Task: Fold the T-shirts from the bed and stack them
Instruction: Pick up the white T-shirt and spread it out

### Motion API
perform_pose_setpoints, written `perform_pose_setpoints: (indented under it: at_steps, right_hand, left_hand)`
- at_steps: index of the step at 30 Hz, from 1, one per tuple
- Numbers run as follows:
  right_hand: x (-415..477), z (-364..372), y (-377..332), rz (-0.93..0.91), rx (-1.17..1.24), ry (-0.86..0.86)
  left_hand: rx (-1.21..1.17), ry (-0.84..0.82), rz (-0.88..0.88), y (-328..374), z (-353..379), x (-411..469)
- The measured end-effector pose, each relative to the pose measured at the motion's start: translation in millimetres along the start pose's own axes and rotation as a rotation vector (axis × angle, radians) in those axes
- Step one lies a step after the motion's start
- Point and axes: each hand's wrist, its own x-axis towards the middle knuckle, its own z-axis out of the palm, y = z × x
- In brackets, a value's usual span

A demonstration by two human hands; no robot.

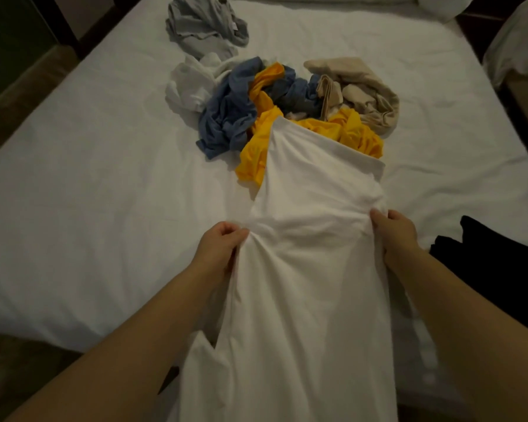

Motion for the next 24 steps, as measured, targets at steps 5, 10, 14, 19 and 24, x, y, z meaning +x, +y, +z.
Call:
perform_pose_setpoints:
  at_steps: [5,10,14,19,24]
  right_hand:
    - [-13.3,-13.8,16.3,0.024,-0.004,-0.079]
    - [-49.0,-25.1,21.5,0.037,0.143,-0.085]
    - [-115.3,-28.5,26.5,-0.092,0.001,-0.143]
    - [-229.1,-42.5,66.6,-0.359,-0.409,-0.109]
    - [-330.2,-53.0,76.2,-0.462,-0.705,-0.307]
  left_hand:
    - [0.231,-0.001,0.069,-3.0,2.0,-6.0]
    - [0.191,0.004,0.06,-4.8,-0.4,-22.5]
    - [0.306,-0.22,-0.084,-17.2,-21.7,-58.3]
    - [0.275,-0.305,-0.14,-33.4,-53.8,-93.0]
    - [0.374,-0.29,-0.171,-35.0,-86.0,-132.9]
